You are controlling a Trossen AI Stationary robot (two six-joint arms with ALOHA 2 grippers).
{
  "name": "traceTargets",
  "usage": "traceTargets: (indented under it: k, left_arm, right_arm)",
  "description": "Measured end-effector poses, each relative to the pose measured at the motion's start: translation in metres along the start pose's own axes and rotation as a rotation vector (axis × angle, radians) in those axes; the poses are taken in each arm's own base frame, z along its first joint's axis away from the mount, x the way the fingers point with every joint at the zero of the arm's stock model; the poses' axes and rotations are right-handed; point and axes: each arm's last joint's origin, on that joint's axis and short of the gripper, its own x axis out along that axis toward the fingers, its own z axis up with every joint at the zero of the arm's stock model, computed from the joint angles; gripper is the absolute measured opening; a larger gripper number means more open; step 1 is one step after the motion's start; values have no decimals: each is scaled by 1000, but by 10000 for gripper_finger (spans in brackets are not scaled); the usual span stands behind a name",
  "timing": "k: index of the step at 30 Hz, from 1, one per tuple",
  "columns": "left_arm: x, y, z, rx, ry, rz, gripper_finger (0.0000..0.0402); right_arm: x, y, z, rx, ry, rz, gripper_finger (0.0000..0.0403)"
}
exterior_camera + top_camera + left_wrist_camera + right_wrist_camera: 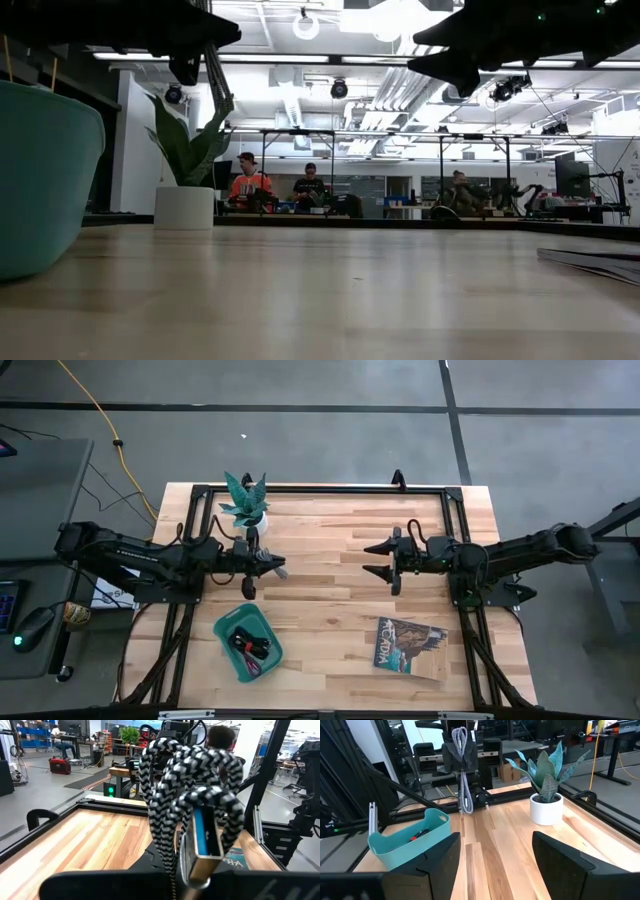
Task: Pick and place USB-C Cables
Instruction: Put the white stripe USB cable into the green bin
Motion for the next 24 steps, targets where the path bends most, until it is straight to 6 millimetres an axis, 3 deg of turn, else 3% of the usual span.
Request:
traceTargets:
  k: [17,24]
  left_arm:
    - [0,-1,0,1,4,-35,0]
    - [2,-18,14,-19,56,-331,0]
  right_arm:
    - [0,-2,-4,-13,34,-45,238]
    - [0,-2,-4,-13,33,-54,238]
